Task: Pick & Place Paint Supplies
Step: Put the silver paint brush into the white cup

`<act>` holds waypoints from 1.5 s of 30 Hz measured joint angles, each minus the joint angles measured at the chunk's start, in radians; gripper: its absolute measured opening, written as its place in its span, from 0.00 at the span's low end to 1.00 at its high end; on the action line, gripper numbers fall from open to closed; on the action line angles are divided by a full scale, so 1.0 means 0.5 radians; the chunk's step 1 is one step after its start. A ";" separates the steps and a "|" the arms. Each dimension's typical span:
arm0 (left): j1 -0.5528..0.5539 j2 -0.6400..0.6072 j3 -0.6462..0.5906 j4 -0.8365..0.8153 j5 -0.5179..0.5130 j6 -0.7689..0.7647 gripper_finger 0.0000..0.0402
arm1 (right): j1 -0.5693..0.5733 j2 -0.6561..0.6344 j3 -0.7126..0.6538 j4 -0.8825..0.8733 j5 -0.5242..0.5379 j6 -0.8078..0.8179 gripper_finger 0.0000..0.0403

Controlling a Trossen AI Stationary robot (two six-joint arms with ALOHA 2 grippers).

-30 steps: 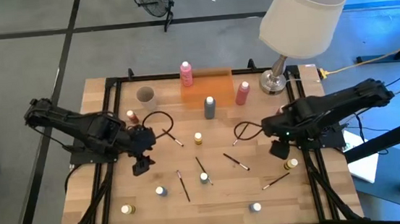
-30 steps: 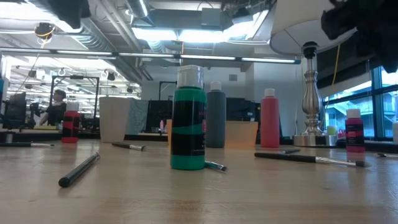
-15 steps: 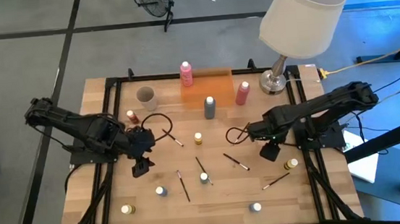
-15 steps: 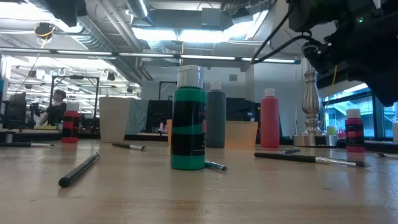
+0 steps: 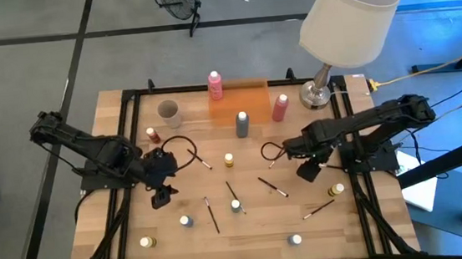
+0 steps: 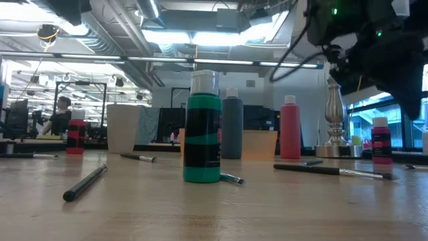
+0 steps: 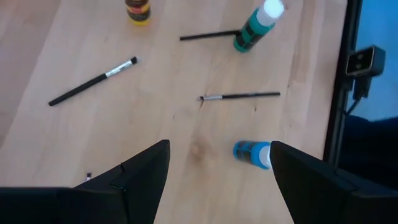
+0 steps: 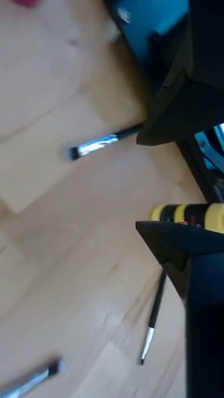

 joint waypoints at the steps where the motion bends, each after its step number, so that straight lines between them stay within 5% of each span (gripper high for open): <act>1: -0.013 0.000 0.000 0.014 -0.009 -0.006 0.68 | -0.020 0.000 -0.025 0.000 -0.042 0.002 0.53; 21: -0.130 0.001 0.002 0.256 -0.166 -0.078 0.68 | -0.067 0.000 -0.463 0.306 0.073 -0.507 0.53; 45: -0.130 0.001 0.002 0.441 -0.274 -0.115 0.68 | -0.067 0.000 -0.472 0.559 0.209 -0.944 0.53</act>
